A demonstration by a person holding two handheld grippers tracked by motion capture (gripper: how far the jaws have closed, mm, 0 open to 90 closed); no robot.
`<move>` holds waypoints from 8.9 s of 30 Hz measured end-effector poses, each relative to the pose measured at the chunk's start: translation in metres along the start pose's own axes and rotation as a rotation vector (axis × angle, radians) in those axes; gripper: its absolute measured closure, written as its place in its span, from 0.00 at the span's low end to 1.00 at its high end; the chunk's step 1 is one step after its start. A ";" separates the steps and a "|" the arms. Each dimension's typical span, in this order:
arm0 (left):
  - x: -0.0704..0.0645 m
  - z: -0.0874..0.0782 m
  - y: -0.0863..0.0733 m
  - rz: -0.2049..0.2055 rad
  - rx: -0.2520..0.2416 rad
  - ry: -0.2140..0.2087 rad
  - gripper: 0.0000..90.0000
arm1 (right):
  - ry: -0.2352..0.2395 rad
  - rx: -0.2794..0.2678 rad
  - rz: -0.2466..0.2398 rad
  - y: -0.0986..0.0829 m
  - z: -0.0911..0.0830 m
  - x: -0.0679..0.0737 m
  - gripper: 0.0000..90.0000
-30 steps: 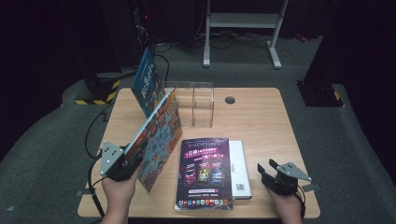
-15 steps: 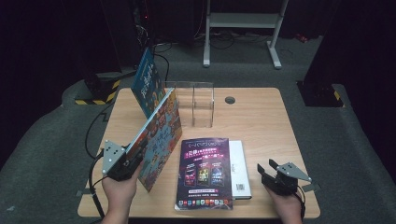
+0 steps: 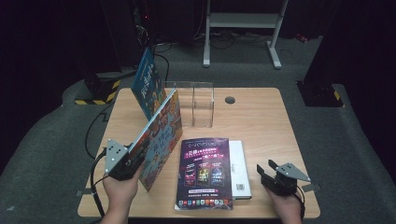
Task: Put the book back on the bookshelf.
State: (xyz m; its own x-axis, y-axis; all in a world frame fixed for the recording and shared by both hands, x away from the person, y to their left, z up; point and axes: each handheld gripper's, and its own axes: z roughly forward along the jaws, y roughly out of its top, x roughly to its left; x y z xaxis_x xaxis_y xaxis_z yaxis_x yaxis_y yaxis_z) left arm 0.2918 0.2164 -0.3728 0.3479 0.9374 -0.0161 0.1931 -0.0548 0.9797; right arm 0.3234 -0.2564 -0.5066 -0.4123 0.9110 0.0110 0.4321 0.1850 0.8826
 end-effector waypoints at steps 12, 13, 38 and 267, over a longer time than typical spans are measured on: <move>-0.002 0.011 0.017 0.011 0.023 -0.004 0.90 | 0.003 0.003 0.007 -0.001 0.000 -0.001 0.50; -0.001 0.013 0.019 0.006 0.028 -0.007 0.90 | 0.002 0.002 0.008 -0.001 0.000 -0.001 0.50; 0.009 0.032 0.038 -0.027 0.034 -0.032 0.90 | -0.004 -0.006 0.008 0.001 -0.002 -0.002 0.50; 0.055 0.128 0.031 -0.030 0.024 0.183 0.76 | 0.010 0.029 -0.011 -0.002 0.003 0.003 0.51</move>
State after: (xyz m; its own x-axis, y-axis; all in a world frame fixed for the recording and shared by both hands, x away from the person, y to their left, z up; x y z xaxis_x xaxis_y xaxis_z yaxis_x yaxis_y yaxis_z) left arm 0.4340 0.2221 -0.3693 0.1695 0.9855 -0.0066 0.2233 -0.0318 0.9742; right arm 0.3235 -0.2528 -0.5100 -0.4250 0.9051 0.0063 0.4505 0.2055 0.8688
